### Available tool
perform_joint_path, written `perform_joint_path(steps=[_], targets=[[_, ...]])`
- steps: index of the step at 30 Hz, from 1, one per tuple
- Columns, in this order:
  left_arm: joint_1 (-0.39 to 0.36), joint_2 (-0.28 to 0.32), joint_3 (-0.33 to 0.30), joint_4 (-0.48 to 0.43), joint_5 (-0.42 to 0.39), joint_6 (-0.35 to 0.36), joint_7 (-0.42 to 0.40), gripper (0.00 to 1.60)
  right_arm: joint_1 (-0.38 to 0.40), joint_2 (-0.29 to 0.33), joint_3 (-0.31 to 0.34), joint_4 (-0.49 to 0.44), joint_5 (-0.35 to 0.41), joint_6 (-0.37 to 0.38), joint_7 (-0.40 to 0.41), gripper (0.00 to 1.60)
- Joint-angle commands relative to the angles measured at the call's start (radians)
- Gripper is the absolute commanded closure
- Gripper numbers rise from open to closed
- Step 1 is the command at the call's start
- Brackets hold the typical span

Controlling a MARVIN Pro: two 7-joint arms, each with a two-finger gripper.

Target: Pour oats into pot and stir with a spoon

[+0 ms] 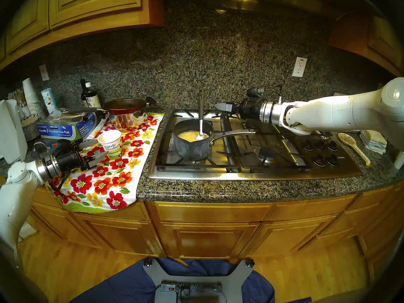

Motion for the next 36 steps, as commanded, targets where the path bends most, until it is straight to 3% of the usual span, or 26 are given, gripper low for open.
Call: perform_joint_path(steps=[1,36], targets=[[-0.065,0.003,0.01,0.004,0.004,-0.022,-0.001,0.0,0.037,-0.001,0.018,0.009,0.005,-0.003,0.001,0.0],[-0.195,-0.029,0.119,0.098,0.04,-0.056,0.0,0.0,0.037,-0.001,0.017,0.01,0.005,-0.004,0.001,0.0]])
